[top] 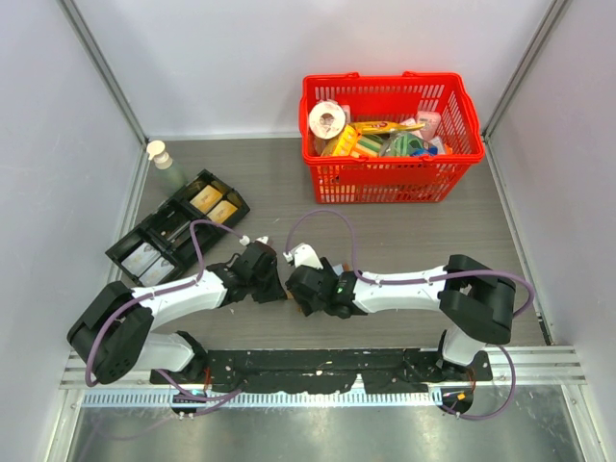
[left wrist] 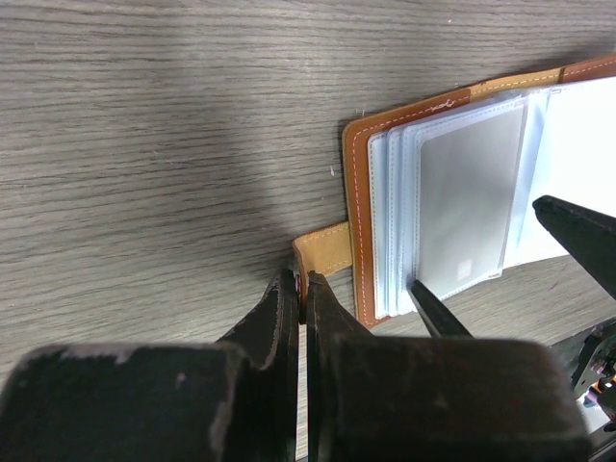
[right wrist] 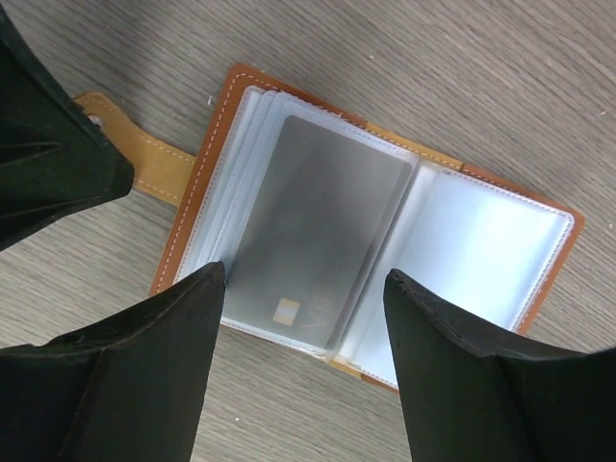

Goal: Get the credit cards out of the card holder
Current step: Remove the credit card from the card holder.

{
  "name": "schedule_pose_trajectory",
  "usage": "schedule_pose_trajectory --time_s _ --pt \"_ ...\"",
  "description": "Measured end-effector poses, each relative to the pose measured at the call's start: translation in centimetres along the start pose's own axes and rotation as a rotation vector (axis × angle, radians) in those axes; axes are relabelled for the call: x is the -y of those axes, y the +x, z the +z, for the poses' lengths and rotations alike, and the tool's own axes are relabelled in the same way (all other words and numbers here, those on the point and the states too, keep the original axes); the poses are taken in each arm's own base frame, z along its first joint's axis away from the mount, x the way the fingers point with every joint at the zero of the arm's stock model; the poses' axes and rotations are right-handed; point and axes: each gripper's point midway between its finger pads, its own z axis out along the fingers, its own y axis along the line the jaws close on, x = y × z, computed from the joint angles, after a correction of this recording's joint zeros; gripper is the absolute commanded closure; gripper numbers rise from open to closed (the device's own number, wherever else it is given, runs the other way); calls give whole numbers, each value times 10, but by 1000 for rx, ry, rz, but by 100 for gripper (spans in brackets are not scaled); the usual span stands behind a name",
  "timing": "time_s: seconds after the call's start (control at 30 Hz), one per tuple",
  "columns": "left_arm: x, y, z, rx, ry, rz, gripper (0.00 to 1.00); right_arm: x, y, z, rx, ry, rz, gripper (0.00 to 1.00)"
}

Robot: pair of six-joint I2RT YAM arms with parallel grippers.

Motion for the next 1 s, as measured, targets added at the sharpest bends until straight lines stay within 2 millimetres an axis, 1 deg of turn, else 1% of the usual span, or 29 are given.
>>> schedule_pose_trajectory --time_s 0.2,0.4,0.67,0.87,1.0 --pt "0 0 0 -1 0 0 100 6 0 0 3 29 -4 35" --pt "0 1 0 -2 1 0 100 14 -1 -1 7 72 -13 36" --pt "0 1 -1 -1 4 2 100 29 -11 -8 34 165 -5 41" --pt "2 0 -3 6 13 4 100 48 -23 -17 68 216 41 43" --pt "2 0 -5 8 14 9 100 69 -34 -20 87 252 94 44"
